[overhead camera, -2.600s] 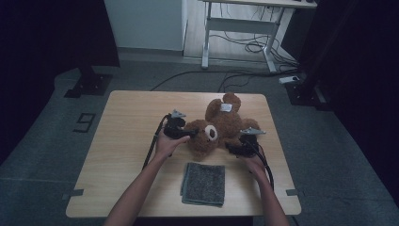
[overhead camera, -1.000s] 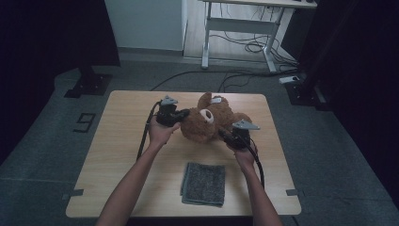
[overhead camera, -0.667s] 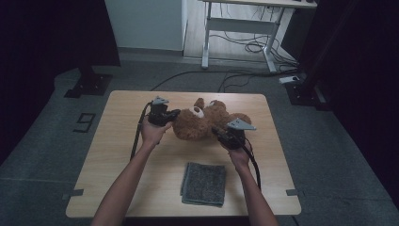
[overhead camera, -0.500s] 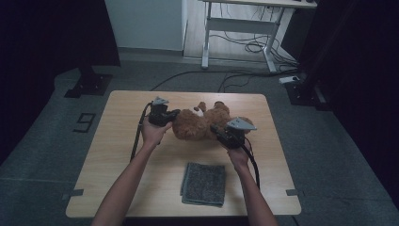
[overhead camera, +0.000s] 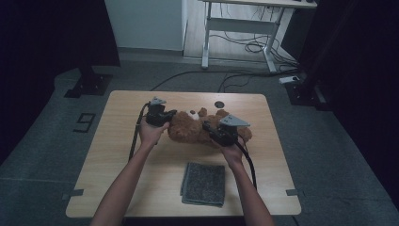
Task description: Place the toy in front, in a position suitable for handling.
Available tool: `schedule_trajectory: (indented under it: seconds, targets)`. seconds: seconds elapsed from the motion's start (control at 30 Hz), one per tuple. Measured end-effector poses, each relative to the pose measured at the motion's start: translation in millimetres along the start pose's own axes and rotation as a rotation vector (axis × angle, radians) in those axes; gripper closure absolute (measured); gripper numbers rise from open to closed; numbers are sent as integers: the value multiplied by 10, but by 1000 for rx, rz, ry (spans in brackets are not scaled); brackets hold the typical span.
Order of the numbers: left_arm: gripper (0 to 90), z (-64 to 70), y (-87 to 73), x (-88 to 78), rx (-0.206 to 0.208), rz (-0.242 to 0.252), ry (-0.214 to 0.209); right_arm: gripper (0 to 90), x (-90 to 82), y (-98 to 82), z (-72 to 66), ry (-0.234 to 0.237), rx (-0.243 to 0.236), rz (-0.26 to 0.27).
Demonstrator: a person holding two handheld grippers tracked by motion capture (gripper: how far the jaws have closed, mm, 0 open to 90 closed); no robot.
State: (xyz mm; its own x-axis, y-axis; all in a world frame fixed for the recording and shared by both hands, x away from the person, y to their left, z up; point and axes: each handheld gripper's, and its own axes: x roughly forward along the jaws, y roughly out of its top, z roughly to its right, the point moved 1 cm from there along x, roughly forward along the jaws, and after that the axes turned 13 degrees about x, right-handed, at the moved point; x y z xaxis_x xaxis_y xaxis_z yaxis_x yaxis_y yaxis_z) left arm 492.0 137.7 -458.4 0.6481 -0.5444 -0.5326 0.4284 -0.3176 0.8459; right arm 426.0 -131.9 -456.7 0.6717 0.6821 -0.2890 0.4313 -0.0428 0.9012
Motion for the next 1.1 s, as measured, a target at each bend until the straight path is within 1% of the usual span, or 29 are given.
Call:
schedule_trajectory:
  seconds: [0.1, 0.17, 0.23, 0.27, 0.3, 0.33, 0.37, 0.4, 0.43, 0.47, 0.6, 0.77, 0.83, 0.9, 0.97, 1.0, 1.03, 1.1]
  targets:
    - [894, -100, -91, 7, -36, -12, 9, 814, 84, -39, -49, 13, -14, -31]
    - [891, -148, -129, 16, -41, -24, 14, 814, 144, -66, -71, 19, -17, -51]
    - [871, -180, -152, 31, -34, -41, 8, 813, 199, -101, -76, 23, -16, -72]
    - [842, -194, -158, 30, -35, -33, -5, 813, 226, -123, -70, 27, -8, -83]
    - [794, -204, -156, 22, -44, -26, -28, 812, 250, -149, -64, 30, -2, -95]
    - [745, -206, -151, 14, -46, -19, -39, 812, 278, -179, -62, 30, -3, -108]
    - [714, -200, -145, -2, -33, -21, -40, 812, 306, -214, -68, 29, -9, -121]
    - [698, -191, -140, -25, -16, -24, -35, 812, 322, -241, -76, 28, -13, -124]
    - [673, -182, -138, -51, -4, -22, -31, 811, 325, -251, -78, 33, -7, -123]
    - [637, -173, -139, -79, -1, -19, -35, 811, 318, -251, -77, 40, -1, -122]
    - [544, -109, -189, -180, 10, -23, -40, 802, 283, -260, -59, 49, 0, -137]
    - [478, -10, -260, -332, 17, -13, -51, 782, 249, -318, -10, 53, 27, -145]
    - [464, 49, -269, -422, 34, 0, -47, 777, 234, -341, 8, 53, 36, -152]
    - [448, 122, -279, -503, 51, 7, -56, 774, 226, -355, 22, 57, 40, -155]
    - [422, 205, -297, -542, 76, -5, -60, 772, 220, -369, 33, 59, 38, -149]
    - [409, 205, -297, -542, 76, -5, -60, 771, 222, -375, 40, 60, 41, -150]
    - [384, 277, -326, -533, 90, -33, -56, 771, 222, -380, 48, 62, 46, -150]
    - [322, 327, -367, -473, 104, -87, -49, 766, 218, -387, 58, 63, 55, -149]
